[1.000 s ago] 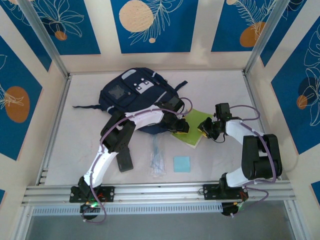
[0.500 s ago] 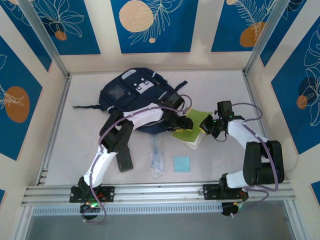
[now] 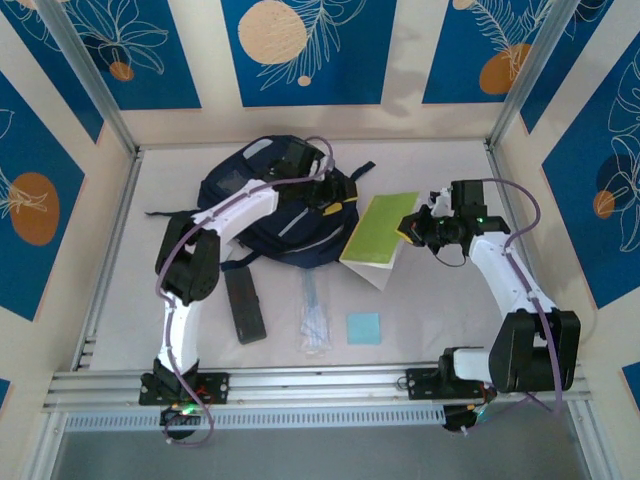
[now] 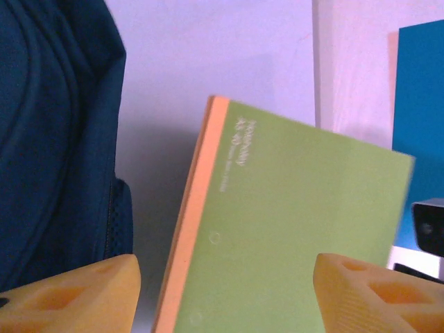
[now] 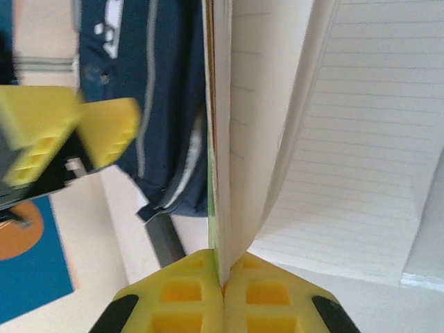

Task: Pack the student bag
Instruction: Pass the book.

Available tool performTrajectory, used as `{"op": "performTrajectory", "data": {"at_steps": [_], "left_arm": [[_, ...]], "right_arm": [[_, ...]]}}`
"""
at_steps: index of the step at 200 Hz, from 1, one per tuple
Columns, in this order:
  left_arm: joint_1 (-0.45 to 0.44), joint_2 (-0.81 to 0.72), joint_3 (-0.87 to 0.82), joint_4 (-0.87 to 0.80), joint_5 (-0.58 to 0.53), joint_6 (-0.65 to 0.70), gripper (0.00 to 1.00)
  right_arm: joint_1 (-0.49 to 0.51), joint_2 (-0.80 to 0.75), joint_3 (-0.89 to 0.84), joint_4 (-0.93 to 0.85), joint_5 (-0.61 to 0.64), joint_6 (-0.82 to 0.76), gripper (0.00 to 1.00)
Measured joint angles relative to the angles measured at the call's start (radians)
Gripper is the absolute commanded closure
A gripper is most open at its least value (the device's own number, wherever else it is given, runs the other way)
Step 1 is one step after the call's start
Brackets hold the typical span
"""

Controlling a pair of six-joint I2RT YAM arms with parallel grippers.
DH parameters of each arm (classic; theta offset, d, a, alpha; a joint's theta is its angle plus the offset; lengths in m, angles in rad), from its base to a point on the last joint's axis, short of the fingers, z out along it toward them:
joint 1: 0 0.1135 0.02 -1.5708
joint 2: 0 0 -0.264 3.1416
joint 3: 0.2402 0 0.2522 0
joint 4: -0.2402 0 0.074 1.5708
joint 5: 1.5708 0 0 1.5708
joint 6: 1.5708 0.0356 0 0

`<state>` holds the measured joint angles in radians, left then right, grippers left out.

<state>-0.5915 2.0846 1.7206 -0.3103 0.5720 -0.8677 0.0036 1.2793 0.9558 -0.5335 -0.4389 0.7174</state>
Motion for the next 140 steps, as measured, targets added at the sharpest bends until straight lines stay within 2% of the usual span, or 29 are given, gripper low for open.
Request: {"op": "performTrajectory", "data": {"at_steps": [34, 69, 100, 119, 140], "left_arm": [[-0.014, 0.000, -0.111, 0.100, 0.035, -0.097, 0.33], [-0.018, 0.000, -0.146, 0.213, 0.063, -0.171, 0.33], [-0.022, 0.000, -0.178, 0.315, 0.076, -0.235, 0.38], [-0.021, 0.000, -0.211, 0.365, 0.076, -0.277, 0.47], [-0.012, 0.000, -0.224, 0.379, 0.066, -0.300, 0.69]], "right_arm": [[-0.008, -0.019, -0.005, 0.074, -0.106, 0.013, 1.00], [-0.008, -0.016, -0.077, 0.221, -0.190, 0.061, 1.00], [-0.006, 0.008, -0.121, 0.294, -0.218, 0.084, 1.00], [-0.008, 0.021, -0.135, 0.318, -0.225, 0.083, 1.00], [-0.014, 0.048, -0.145, 0.325, -0.220, 0.075, 1.00]]}}
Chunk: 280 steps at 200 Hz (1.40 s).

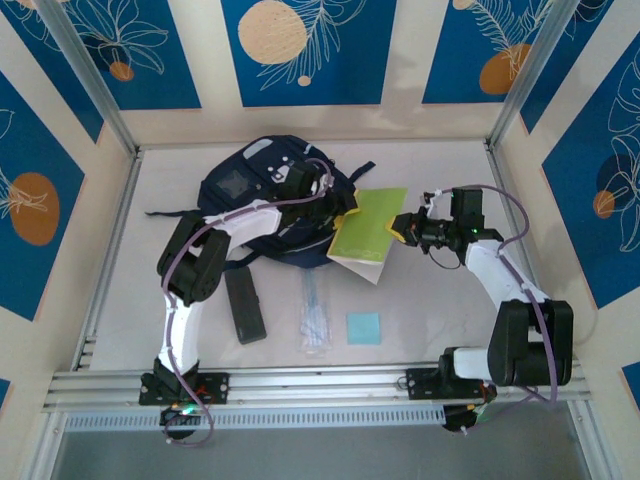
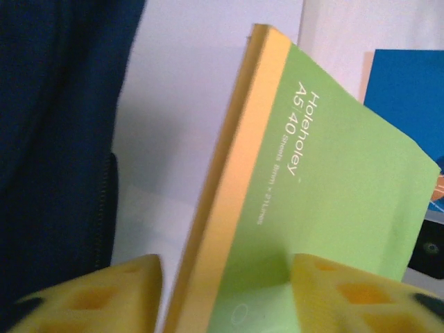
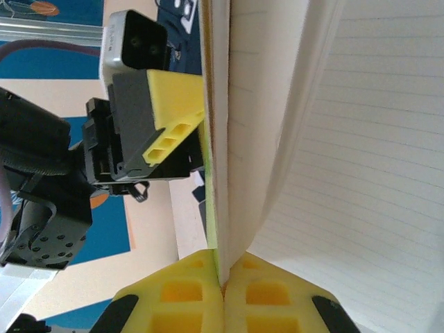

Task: Pack the student bag
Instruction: Pass the book.

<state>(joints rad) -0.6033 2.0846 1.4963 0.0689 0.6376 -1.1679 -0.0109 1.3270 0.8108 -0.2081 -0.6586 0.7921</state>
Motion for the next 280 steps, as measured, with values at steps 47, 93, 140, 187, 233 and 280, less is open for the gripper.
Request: {"op": "performTrajectory", "data": {"at_steps": [47, 93, 140, 187, 233, 280], "left_arm": [[0.013, 0.000, 0.000, 0.040, 0.011, -0.006, 1.00], [0.025, -0.030, 0.000, 0.026, -0.010, 0.005, 1.00], [0.061, -0.097, -0.003, 0.036, -0.205, 0.000, 1.00], [0.065, -0.154, -0.061, 0.169, -0.423, -0.065, 1.00], [0.044, -0.191, -0.159, 0.308, -0.588, -0.116, 1.00], [0.008, -0.211, -0.223, 0.420, -0.641, -0.172, 1.00]], "right_arm": [[-0.004, 0.101, -0.005, -0.048, 0.077, -0.026, 0.77], [0.010, 0.103, 0.066, -0.200, 0.227, -0.019, 0.18], [0.084, 0.003, 0.070, -0.215, 0.278, 0.148, 0.01], [0.306, -0.115, -0.026, -0.022, 0.375, 0.433, 0.01], [0.465, -0.103, -0.121, 0.304, 0.579, 0.650, 0.01], [0.491, 0.043, -0.172, 0.645, 0.689, 0.791, 0.00]]}}
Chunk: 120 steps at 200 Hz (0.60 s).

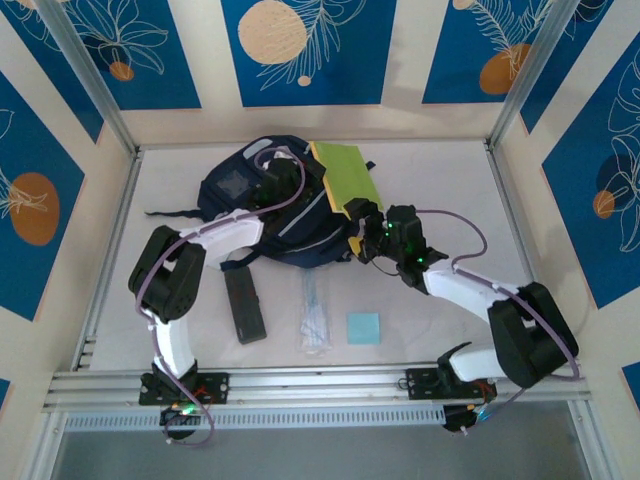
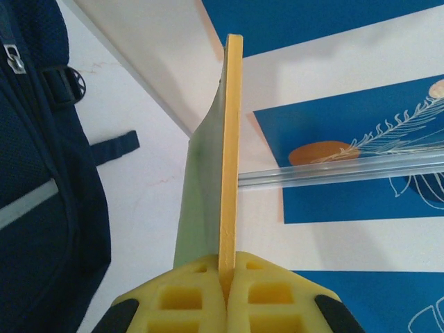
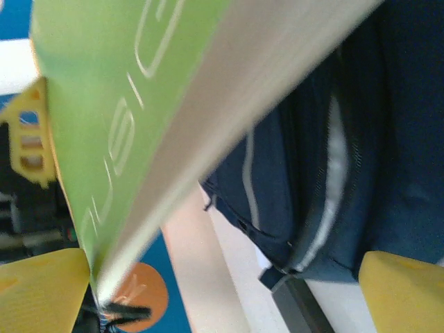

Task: Pack the student bag
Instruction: Pass the book.

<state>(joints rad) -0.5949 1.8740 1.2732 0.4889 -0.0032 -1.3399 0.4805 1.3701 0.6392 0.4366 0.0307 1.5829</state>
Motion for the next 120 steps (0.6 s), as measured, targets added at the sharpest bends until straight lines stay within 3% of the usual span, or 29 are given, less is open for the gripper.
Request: {"op": "performTrajectory", "data": {"at_steps": [18, 31, 71, 78, 103, 120], "left_arm": [[-0.011, -0.011, -0.030, 0.032, -0.006, -0.025, 1.00], [-0.016, -0.021, -0.053, 0.045, -0.008, -0.039, 1.00], [-0.022, -0.057, -0.099, 0.051, -0.026, -0.050, 1.00], [-0.022, -0.062, -0.104, 0.050, -0.031, -0.048, 0.92], [-0.018, -0.068, -0.115, 0.033, -0.004, -0.014, 0.55], [-0.017, -0.085, -0.119, -0.002, 0.040, 0.020, 0.45]], "right_arm": [[0.000, 0.051, 0.000, 0.105, 0.022, 0.034, 0.01], [0.000, 0.072, -0.007, 0.173, 0.050, 0.046, 0.10], [-0.029, 0.074, -0.016, 0.232, 0.090, 0.046, 0.86], [-0.039, 0.073, -0.016, 0.239, 0.088, 0.047, 1.00], [-0.068, 0.037, -0.016, 0.231, 0.072, 0.041, 1.00], [-0.109, -0.008, -0.021, 0.150, 0.073, 0.019, 1.00]]}}
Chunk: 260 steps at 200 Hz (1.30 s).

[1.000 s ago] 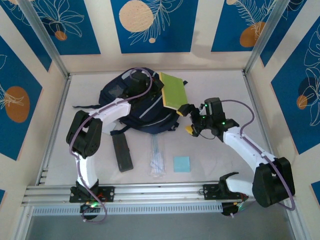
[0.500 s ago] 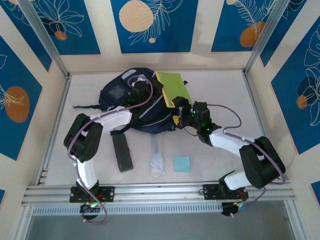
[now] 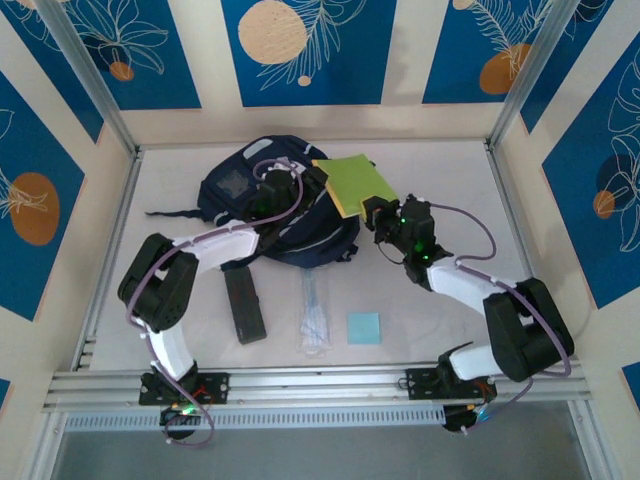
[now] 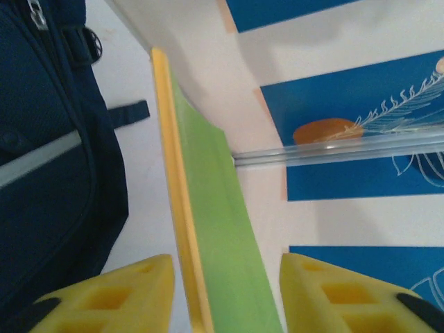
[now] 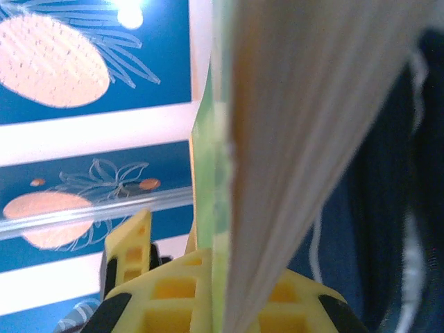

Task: Pack the student bag
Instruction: Pass the book, then open the student bag at the top-center of the table.

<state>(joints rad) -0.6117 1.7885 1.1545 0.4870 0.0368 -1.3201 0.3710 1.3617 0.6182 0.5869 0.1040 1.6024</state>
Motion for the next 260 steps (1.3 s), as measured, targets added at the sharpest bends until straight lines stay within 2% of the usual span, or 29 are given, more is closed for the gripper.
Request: {"op": "performTrajectory", "data": {"at_steps": [22, 53, 75, 95, 144, 197, 204, 209, 217, 221, 226, 260], "left_arm": [[0.008, -0.027, 0.008, -0.092, 0.065, 0.111, 0.40], [0.015, -0.026, 0.127, -0.372, 0.139, 0.364, 0.39], [0.016, -0.011, 0.247, -0.581, 0.141, 0.554, 0.38], [0.016, 0.017, 0.351, -0.759, 0.100, 0.720, 0.39], [0.007, 0.158, 0.476, -1.025, 0.003, 0.999, 0.39], [-0.006, 0.315, 0.527, -1.132, -0.063, 1.133, 0.36], [-0.006, 0.332, 0.539, -1.140, -0.073, 1.141, 0.39], [-0.007, 0.343, 0.550, -1.148, -0.080, 1.147, 0.46], [-0.009, 0.360, 0.567, -1.162, -0.097, 1.155, 0.68], [-0.009, 0.369, 0.576, -1.168, -0.102, 1.154, 0.84], [-0.009, 0.378, 0.588, -1.176, -0.109, 1.157, 0.99], [-0.019, 0.393, 0.628, -1.206, -0.105, 1.169, 1.00]], "right_arm": [[-0.072, -0.097, -0.007, -0.145, -0.005, -0.074, 1.00], [-0.198, -0.269, -0.006, -0.373, -0.027, -0.221, 1.00], [-0.293, -0.376, -0.006, -0.529, -0.046, -0.322, 1.00], [-0.363, -0.442, -0.008, -0.634, -0.068, -0.379, 1.00], [-0.443, -0.512, -0.086, -0.731, -0.114, -0.406, 1.00], [-0.463, -0.547, -0.123, -0.765, -0.130, -0.406, 1.00], [-0.465, -0.551, -0.123, -0.764, -0.131, -0.406, 1.00], [-0.467, -0.553, -0.123, -0.764, -0.131, -0.406, 1.00], [-0.471, -0.555, -0.123, -0.764, -0.132, -0.406, 1.00], [-0.472, -0.556, -0.123, -0.764, -0.132, -0.406, 1.00], [-0.473, -0.556, -0.123, -0.763, -0.132, -0.406, 1.00], [-0.483, -0.556, -0.123, -0.763, -0.139, -0.410, 1.00]]}}
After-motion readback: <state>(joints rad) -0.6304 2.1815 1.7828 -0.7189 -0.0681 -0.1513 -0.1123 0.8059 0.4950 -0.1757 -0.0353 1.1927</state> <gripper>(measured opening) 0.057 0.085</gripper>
